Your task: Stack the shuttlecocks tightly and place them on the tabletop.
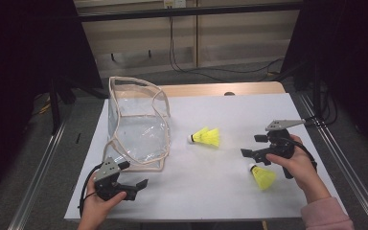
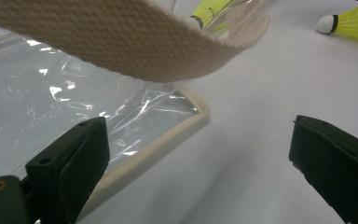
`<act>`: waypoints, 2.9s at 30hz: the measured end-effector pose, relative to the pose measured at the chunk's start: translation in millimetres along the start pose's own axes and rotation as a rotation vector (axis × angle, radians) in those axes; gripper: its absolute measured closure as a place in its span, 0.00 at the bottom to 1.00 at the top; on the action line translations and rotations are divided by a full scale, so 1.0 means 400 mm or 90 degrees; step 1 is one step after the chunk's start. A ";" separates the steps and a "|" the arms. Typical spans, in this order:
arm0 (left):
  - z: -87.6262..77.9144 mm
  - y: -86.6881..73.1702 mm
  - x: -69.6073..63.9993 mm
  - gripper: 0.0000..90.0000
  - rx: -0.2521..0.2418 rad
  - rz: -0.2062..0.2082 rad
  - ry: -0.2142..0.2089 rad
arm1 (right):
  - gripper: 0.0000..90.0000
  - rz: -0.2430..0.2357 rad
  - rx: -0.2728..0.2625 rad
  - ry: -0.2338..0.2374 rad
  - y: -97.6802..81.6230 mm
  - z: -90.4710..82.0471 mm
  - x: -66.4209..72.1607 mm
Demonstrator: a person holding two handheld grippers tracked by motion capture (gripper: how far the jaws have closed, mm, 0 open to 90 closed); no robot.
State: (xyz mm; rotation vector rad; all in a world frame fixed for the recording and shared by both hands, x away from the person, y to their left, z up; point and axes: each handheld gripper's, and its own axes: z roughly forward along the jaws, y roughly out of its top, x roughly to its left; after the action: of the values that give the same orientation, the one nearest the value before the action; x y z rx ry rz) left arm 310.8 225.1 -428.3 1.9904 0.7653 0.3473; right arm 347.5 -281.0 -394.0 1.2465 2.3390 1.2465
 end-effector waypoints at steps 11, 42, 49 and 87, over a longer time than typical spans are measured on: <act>0.000 0.000 -0.001 0.06 -0.003 0.003 -0.002 | 0.24 -0.010 -0.009 0.007 -0.025 -0.028 0.007; -0.002 0.001 -0.001 0.06 -0.004 0.005 -0.001 | 0.45 -0.008 -0.026 0.006 -0.090 -0.101 -0.003; -0.001 0.000 -0.004 0.06 -0.010 -0.006 -0.003 | 0.65 -0.014 -0.036 0.013 -0.096 -0.120 -0.005; -0.004 0.002 -0.002 0.06 -0.011 -0.001 0.002 | 1.00 -0.052 0.000 0.082 -0.155 -0.177 0.025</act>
State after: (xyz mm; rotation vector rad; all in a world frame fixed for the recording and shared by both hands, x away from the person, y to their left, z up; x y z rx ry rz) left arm 309.7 225.3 -426.7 1.9736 0.7634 0.3557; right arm 268.0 -332.2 -395.3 1.0889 2.4522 1.3368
